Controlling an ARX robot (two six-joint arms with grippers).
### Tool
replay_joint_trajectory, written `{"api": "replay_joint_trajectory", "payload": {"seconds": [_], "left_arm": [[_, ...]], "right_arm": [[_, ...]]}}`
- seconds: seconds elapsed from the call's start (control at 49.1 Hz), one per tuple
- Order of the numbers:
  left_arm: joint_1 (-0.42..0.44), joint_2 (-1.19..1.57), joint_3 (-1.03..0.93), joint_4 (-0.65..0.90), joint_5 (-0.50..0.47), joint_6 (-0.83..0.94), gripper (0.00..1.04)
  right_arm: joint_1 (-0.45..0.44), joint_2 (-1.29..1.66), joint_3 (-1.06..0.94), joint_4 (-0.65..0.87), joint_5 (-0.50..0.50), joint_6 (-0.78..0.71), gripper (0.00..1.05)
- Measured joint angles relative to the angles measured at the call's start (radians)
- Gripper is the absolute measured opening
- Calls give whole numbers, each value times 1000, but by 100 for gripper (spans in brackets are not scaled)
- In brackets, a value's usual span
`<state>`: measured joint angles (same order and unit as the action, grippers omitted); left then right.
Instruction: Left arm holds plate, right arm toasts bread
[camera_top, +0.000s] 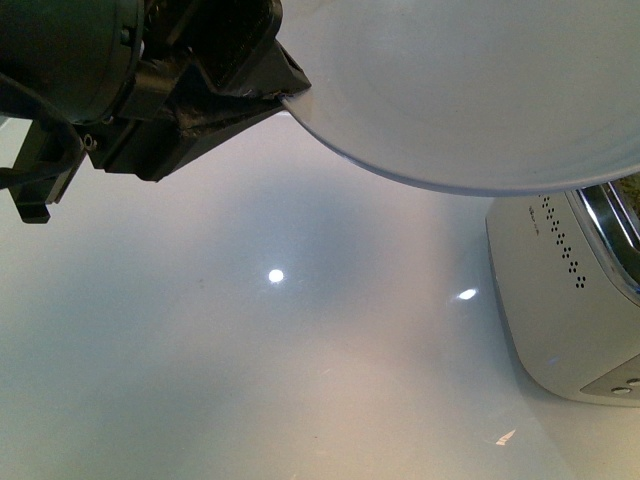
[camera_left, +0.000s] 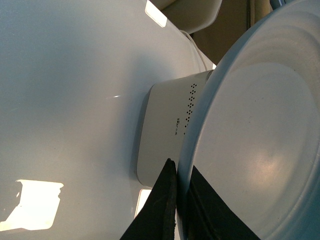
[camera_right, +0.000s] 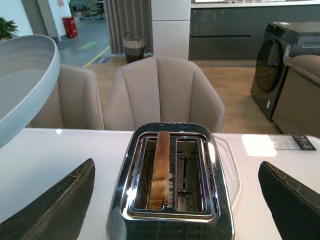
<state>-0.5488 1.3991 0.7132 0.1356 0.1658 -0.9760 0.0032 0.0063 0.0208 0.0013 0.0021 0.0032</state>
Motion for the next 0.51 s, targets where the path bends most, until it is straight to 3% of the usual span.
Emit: {"api": "replay_joint_trajectory", "payload": {"seconds": [0.244, 0.509], "left_arm": [[57, -5, 14, -33, 47, 7, 3], [334, 68, 8, -57, 138, 192, 3]], "right_arm": [[0, 0, 0, 0, 0, 0, 96], [0, 0, 0, 0, 0, 0, 96]]}}
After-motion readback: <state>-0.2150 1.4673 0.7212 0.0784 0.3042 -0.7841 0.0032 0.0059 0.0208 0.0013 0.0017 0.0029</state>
